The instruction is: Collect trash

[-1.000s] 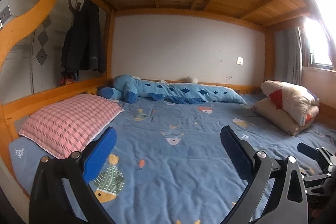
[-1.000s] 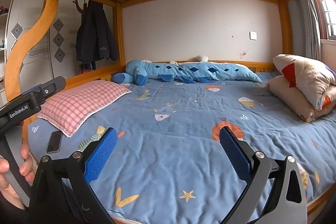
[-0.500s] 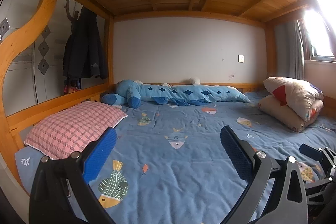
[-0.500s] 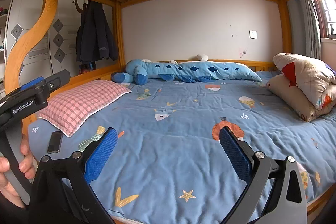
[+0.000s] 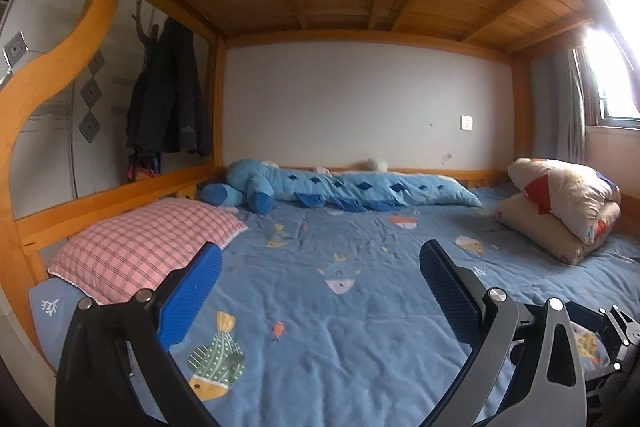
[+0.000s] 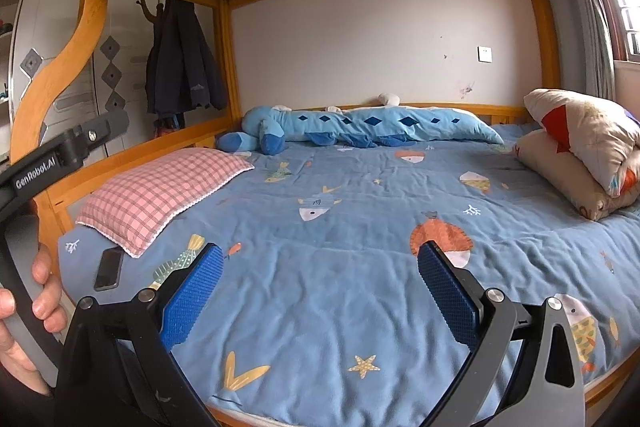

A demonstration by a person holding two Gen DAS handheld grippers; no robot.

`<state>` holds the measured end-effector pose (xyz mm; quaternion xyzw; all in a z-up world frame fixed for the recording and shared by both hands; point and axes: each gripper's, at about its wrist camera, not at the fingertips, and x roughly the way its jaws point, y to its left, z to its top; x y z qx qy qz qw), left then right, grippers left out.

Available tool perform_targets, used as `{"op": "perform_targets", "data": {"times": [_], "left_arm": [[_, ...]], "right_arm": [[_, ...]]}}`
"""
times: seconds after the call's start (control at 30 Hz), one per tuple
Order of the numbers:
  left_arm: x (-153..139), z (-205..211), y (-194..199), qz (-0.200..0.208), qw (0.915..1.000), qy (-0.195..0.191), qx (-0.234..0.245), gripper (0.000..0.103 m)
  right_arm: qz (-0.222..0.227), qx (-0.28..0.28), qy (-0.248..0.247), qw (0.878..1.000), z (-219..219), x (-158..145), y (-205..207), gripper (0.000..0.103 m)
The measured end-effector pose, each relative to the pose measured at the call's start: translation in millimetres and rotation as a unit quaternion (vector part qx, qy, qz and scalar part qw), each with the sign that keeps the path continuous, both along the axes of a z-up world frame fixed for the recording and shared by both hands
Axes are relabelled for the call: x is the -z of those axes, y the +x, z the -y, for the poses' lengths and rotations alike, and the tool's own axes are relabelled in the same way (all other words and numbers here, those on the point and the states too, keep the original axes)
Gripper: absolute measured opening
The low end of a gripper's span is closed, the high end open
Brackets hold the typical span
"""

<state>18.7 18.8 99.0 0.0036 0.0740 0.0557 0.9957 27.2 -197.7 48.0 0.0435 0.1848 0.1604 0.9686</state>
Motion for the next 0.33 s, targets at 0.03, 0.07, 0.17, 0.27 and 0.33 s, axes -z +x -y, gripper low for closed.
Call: {"op": "perform_targets", "data": {"times": [0.03,0.07,0.17,0.27,0.33], "left_arm": [[0,0,0,0.002,1.0000,0.001,0.001,0.099],[0,-1,1,0.001,1.0000,-0.001,0.004,0.099],[1,-2,5,-0.007,0.9999,-0.006,0.012,0.099],[5,-1,11,-0.017,0.9997,-0.001,0.016,0.099],[7,-1,15,-0.024,0.9996,-0.001,0.017,0.099]], "right_arm": [[-0.001,-0.001,0.000,1.000,-1,0,0,0.095],[-0.001,-0.002,0.001,1.000,-1,1,1,0.095],[0.000,-0.001,0.000,1.000,-1,1,2,0.095],[0.000,-0.001,0.000,1.000,-2,2,3,0.095],[-0.002,0.000,-0.003,1.000,-3,2,5,0.095]]}}
